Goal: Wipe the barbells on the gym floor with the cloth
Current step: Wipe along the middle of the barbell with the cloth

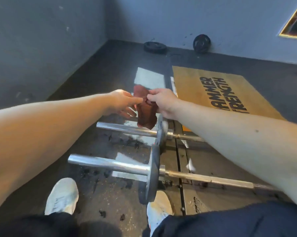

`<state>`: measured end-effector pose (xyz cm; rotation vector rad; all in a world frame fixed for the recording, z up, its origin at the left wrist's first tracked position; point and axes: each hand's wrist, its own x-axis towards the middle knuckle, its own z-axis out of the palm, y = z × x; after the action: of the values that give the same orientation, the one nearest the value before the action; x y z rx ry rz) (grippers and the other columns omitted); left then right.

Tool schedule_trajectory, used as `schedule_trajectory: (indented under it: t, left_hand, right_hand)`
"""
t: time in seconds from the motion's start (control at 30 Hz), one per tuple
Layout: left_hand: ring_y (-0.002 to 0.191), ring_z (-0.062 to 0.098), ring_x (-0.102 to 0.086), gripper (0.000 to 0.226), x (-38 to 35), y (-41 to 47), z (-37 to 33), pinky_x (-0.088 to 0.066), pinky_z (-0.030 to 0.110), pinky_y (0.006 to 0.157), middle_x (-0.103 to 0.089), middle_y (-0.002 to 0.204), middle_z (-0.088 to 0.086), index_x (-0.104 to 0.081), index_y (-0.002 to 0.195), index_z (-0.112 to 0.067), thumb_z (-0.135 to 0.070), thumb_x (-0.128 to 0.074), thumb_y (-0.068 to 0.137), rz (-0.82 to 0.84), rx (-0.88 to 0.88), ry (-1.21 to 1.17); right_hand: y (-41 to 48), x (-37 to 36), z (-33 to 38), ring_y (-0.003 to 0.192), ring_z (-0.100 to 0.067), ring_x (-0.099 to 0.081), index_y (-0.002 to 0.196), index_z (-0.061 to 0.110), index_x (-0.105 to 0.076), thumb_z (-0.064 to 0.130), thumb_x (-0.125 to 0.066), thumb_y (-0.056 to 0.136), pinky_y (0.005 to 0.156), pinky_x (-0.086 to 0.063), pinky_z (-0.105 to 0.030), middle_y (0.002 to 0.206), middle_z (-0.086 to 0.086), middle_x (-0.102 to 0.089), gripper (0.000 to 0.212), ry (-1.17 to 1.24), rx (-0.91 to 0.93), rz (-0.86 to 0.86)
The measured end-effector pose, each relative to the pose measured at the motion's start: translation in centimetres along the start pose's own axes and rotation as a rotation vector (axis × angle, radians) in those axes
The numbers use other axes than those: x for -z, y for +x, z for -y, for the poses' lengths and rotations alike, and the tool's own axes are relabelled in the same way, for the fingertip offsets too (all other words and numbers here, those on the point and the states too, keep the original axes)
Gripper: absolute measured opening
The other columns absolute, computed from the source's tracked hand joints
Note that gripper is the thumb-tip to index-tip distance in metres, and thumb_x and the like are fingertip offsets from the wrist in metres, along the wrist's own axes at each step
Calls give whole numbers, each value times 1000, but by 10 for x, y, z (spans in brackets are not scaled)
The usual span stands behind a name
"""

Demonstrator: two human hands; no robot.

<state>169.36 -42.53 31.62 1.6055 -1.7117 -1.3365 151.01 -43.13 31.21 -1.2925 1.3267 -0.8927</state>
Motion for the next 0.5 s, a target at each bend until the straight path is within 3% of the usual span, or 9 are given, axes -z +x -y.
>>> schedule_trajectory:
  t: [0.1, 0.2, 0.3, 0.4, 0.5]
  left_hand:
    - [86, 20, -77, 42, -21, -31, -21, -62, 36, 79, -77, 104, 7, -69, 116, -10, -45, -70, 93, -85, -34, -16]
    - [90, 24, -77, 43, -41, -54, -37, -62, 38, 83, -78, 103, 8, -70, 113, -8, -45, -72, 91, -62, -49, -59]
    - [88, 21, -77, 31, -63, -69, -49, -63, 40, 85, -78, 96, 8, -73, 103, -8, -36, -76, 91, -101, -95, 23]
    - [79, 17, -77, 28, -81, -74, -59, -64, 36, 77, -77, 94, 12, -68, 101, -2, -27, -77, 91, -133, -117, 121]
    - [79, 24, -76, 22, -91, -72, -70, -63, 44, 81, -73, 92, 13, -62, 97, -6, -26, -71, 94, -101, -102, 281]
  right_hand:
    - [-39, 18, 15, 87, -22, -65, 115, 7, -67, -5, -55, 98, 82, -56, -38, 101, -13, -69, 24, 43, -3, 10]
    - [-75, 36, 22, 87, -24, -64, 97, 12, -69, -11, -51, 96, 82, -56, -37, 92, -12, -67, 29, 76, -7, 7]
    - [-109, 55, 19, 78, -23, -61, 85, 11, -69, -16, -46, 89, 65, -52, -27, 79, -10, -63, 36, 21, -30, 40]
    - [-126, 73, 13, 91, -28, -68, 99, 14, -68, -17, -50, 89, 76, -60, -36, 96, -13, -70, 37, -38, -66, 37]
    - [-126, 95, 3, 108, -35, -67, 125, 13, -65, -14, -57, 90, 89, -59, -42, 117, -17, -67, 44, -106, -115, 29]
